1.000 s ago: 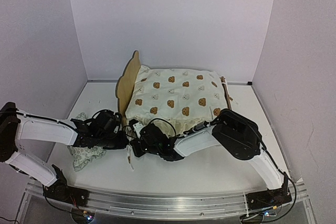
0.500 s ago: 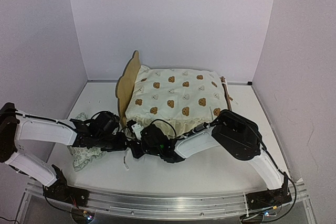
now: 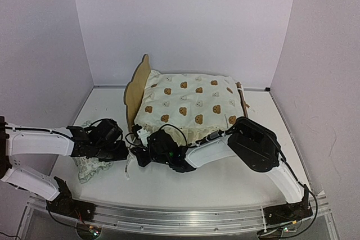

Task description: Set up the pet bed

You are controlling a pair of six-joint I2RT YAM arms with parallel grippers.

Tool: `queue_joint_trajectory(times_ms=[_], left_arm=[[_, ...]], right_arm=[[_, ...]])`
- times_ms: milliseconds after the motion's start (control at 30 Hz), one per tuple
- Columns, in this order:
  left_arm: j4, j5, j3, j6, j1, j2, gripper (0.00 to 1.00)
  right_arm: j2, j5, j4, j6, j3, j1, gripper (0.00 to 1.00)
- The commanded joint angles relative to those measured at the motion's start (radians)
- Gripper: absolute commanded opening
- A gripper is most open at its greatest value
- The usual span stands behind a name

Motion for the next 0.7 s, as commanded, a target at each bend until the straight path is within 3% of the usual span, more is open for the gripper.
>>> queue_joint_trajectory(times_ms=[0,300,667], left_arm=[[-0.048,-0.061,0.067,0.009,0.016,0.021,0.50],[-0.034,-0.064,0.113,-0.027,0.057,0.034,0.51],[0.004,0.134,0.171,0.013,0.219,0.128,0.48]], right_arm=[[0.022,-0.019,0.034,-0.031,0.050,0.005,0.00],[0.060,-0.014,0.033,-0.054,0.081,0.005,0.00],[0.096,-0.008,0.044,-0.081,0.100,0.005,0.00]])
